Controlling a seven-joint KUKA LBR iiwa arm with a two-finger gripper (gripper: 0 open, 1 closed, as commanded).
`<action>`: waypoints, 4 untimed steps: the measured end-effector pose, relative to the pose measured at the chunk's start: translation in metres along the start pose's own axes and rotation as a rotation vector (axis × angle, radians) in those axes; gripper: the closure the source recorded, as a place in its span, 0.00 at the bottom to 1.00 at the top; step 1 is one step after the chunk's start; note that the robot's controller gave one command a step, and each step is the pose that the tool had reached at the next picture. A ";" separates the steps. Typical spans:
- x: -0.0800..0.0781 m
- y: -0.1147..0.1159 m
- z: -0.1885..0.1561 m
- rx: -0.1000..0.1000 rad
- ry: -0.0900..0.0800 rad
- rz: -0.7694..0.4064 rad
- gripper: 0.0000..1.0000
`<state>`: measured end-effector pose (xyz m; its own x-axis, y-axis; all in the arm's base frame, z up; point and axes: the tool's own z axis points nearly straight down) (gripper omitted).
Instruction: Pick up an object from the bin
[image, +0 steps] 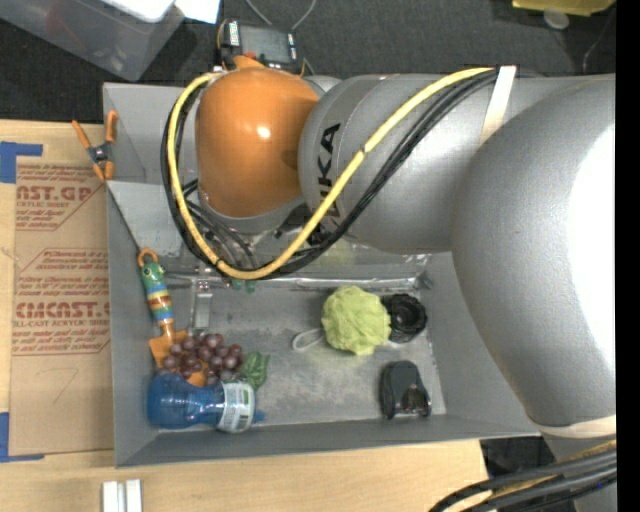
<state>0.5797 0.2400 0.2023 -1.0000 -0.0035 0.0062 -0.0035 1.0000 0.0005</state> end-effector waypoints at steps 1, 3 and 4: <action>-0.002 -0.001 -0.005 -0.002 -0.008 0.003 0.00; 0.024 -0.024 0.045 -0.002 -0.018 -0.431 0.00; 0.021 -0.021 0.103 -0.002 -0.003 -0.449 0.00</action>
Offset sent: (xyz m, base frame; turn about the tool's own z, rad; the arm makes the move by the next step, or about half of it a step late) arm -0.0235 -0.0192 -0.1323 -0.4250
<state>0.5586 0.2195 0.0993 -0.8996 -0.4368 0.0019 -0.4368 0.8996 0.0045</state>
